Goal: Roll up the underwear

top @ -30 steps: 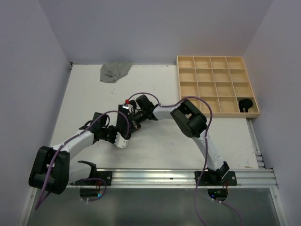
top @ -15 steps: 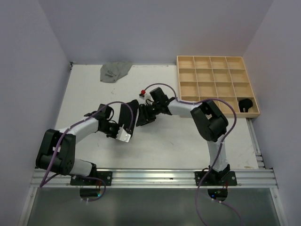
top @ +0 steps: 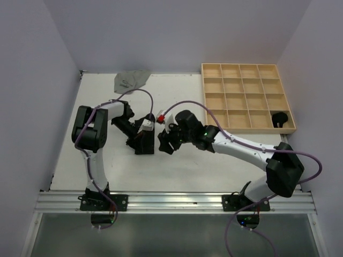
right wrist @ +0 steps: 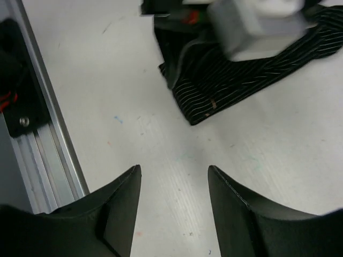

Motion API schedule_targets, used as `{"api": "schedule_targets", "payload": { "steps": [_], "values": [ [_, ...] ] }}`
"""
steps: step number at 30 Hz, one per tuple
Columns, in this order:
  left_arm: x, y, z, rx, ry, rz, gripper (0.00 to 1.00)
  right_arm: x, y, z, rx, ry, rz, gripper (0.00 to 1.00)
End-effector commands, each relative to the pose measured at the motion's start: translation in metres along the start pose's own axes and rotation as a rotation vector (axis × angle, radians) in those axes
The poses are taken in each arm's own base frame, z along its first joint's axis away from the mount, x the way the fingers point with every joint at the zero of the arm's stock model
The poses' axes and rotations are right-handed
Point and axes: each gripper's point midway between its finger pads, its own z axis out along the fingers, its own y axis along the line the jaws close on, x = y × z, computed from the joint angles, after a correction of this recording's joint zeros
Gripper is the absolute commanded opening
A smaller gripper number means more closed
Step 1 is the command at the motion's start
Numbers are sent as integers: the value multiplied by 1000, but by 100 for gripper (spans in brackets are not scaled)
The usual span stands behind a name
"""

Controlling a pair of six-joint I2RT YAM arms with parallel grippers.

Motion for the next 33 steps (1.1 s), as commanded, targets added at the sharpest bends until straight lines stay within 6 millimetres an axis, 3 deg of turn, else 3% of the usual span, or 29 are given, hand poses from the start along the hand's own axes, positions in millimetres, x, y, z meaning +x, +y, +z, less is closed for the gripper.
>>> {"api": "schedule_targets", "payload": {
  "steps": [1,5,6,9,13,19,20,23,24,26,29,30,31,33],
  "values": [
    [28,-14,15,149,63,-176,0,18,10,16,28,-1,-203,57],
    [36,-8,21,172,78,-204,2,20,31,46,-17,-3,-365,57],
    [38,-8,22,174,79,-195,3,30,29,61,-25,26,-395,57],
    [39,-9,24,186,71,-196,6,20,32,85,-39,-15,-486,58],
    [36,-6,25,177,54,-188,8,35,41,118,-97,9,-531,62],
    [35,-3,24,167,46,-184,14,52,46,136,-118,37,-565,61],
    [35,-3,24,168,47,-185,14,58,45,140,-119,52,-564,59],
    [34,-1,23,162,47,-180,16,71,42,148,-129,93,-560,30],
    [34,0,22,156,45,-177,16,75,42,148,-135,106,-558,15],
    [31,2,18,138,32,-168,17,81,44,147,-150,113,-546,4],
    [21,8,5,93,-23,-161,20,89,52,137,-192,126,-517,0],
    [16,13,-1,71,-45,-149,28,93,53,133,-199,143,-493,0],
    [8,14,-7,57,-81,-143,29,95,57,130,-227,152,-473,0],
    [-4,22,-35,-37,-132,-100,33,106,60,125,-261,212,-395,0]
  ]
}}
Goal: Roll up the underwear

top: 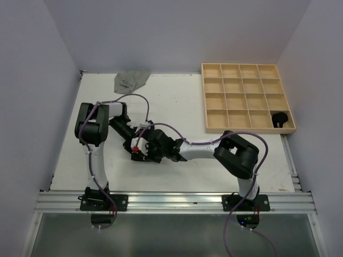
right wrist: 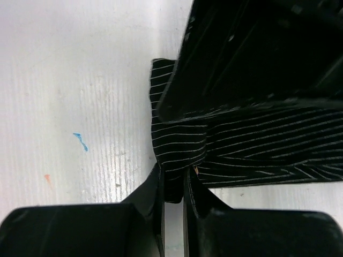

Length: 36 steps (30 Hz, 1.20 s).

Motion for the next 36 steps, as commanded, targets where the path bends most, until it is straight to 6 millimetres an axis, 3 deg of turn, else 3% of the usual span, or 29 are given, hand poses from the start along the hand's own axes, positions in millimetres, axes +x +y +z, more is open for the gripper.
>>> {"api": "schedule_targets", "payload": {
  "steps": [1,3,5,8,10,11,12,13,14,15,17,18,19,21,22,24,30,36],
  "values": [
    [-44,26,-59,-269,-124,288,34,11,34,-5,-172,34,138,0],
    [-54,19,-84,-345,-163,342,39,21,45,-8,-248,76,233,0],
    [-61,3,-118,-457,-229,405,40,27,45,-7,-325,80,376,0],
    [-62,-19,-153,-600,-298,491,42,41,36,-1,-382,92,587,0],
    [-47,-20,-151,-663,-267,526,45,37,27,3,-425,74,703,0],
    [-48,-33,-154,-726,-242,588,45,53,31,9,-444,131,766,0],
    [-34,-33,-137,-725,-226,590,47,53,30,12,-457,149,821,0],
    [-29,-29,-138,-778,-192,638,48,46,20,16,-455,137,840,0],
    [-29,-39,-138,-832,-167,698,49,46,21,19,-462,148,864,0],
    [-13,-37,-117,-816,-146,704,50,50,22,23,-466,165,890,0],
    [-7,-38,-109,-872,-76,783,52,36,17,26,-477,152,936,0],
    [5,-36,-90,-847,-54,784,54,39,18,29,-481,171,963,0],
    [7,-33,-88,-869,-26,808,54,31,14,31,-484,168,979,0],
    [12,-34,-67,-856,13,849,55,32,14,33,-490,197,1007,0],
    [10,-31,-69,-893,42,879,55,33,12,37,-492,205,1023,0],
    [8,-31,-51,-860,62,928,56,35,13,40,-501,236,1049,0],
    [2,-19,-49,-875,93,976,56,52,22,50,-529,285,1128,0],
    [26,3,-34,-829,203,939,50,47,12,49,-507,236,1159,0]
  ]
}}
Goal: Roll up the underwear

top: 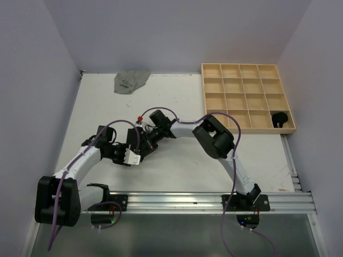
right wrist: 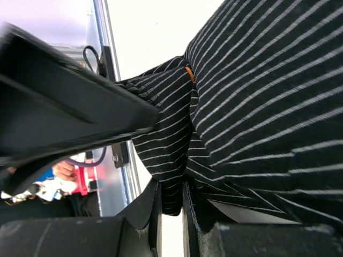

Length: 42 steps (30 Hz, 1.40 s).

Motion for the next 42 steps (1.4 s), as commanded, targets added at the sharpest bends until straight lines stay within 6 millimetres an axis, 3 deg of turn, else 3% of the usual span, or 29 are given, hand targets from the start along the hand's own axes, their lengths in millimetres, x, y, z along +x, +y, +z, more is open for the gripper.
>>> {"api": "schedule_targets", "payload": {
  "steps": [1,5,6,7,8,9,10,12,13,15,16,17,18,19,20,22,23,24,25,26,30,31,32,33,36,37,38,40,42],
  "values": [
    [16,-3,11,19,59,54,49,37,-57,7,165,35,174,0],
    [27,-15,17,67,85,37,38,28,-55,-2,173,18,175,0],
    [30,-18,20,89,94,10,31,25,-55,-4,180,13,173,0],
    [33,-20,20,104,102,-13,26,24,-53,-5,181,16,166,3],
    [34,-23,22,130,106,-38,19,24,-53,-7,192,17,163,15],
    [35,-18,20,142,112,-60,8,23,-51,-10,200,14,155,18],
    [38,-32,22,216,121,-122,4,17,-43,-21,216,-14,137,21],
    [38,-30,21,253,125,-180,0,3,-41,-43,306,-89,85,26],
    [39,-40,22,309,125,-233,0,-8,-24,-69,346,-159,44,27],
    [35,-39,22,344,115,-282,0,-15,-28,-105,510,-264,-12,34],
    [33,-40,24,357,92,-311,0,-34,12,-137,550,-372,-118,38],
    [32,-32,23,347,85,-333,0,-39,22,-155,612,-431,-164,52],
    [30,-32,23,363,74,-362,0,-40,20,-181,736,-497,-211,57],
    [31,-35,26,391,71,-397,0,-47,53,-207,757,-587,-280,59],
    [30,-23,26,384,69,-418,0,-48,65,-224,795,-635,-319,62],
    [28,-27,30,447,50,-488,0,-46,80,-245,845,-673,-416,63],
    [27,-15,30,444,41,-491,0,-49,110,-261,823,-746,-498,64],
    [26,-17,30,470,35,-520,0,-43,110,-262,821,-760,-504,75],
    [28,-18,33,493,23,-550,0,-40,118,-260,779,-782,-512,98],
    [28,-9,34,492,20,-551,0,-43,132,-262,734,-828,-554,99],
    [31,-11,41,594,1,-638,0,-31,133,-211,527,-648,-682,98],
    [32,-10,42,602,-5,-653,0,-30,135,-198,503,-600,-710,95],
    [34,-4,43,598,-11,-658,0,-22,121,-183,537,-514,-689,78],
    [35,-8,45,626,-13,-683,0,-22,118,-158,560,-431,-780,71],
    [38,-6,47,633,-28,-703,0,-21,102,-118,666,-357,-930,61],
    [40,-6,48,638,-32,-719,0,-18,87,-104,681,-328,-947,55],
    [41,-3,47,632,-37,-722,0,-27,92,-92,654,-393,-1013,55],
    [43,-1,48,625,-41,-729,0,-28,76,-74,640,-394,-1030,56],
    [43,0,48,620,-42,-728,0,-34,74,-61,600,-442,-1074,58]
  ]
}}
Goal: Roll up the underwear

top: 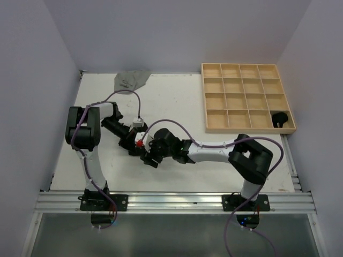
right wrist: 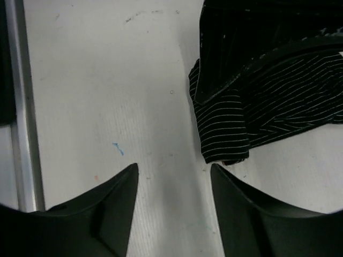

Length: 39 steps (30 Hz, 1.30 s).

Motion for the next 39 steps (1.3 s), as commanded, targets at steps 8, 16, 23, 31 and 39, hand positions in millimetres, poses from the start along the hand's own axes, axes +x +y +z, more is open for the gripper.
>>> {"api": "schedule_targets", "payload": {
  "steps": [8,16,23,31,39],
  "values": [
    [48,30,5,-46,176,36,5,-42,-17,30,103,-291,-233,75],
    [50,32,5,-42,191,32,6,-35,-21,40,110,-253,-355,67],
    [52,32,3,-45,194,31,6,-29,-31,1,193,-203,-428,57],
    [54,34,3,-46,197,31,7,-40,-23,6,130,-232,-426,70],
    [52,33,-1,-54,209,51,11,-33,-18,50,60,-241,-398,70]
  ]
}}
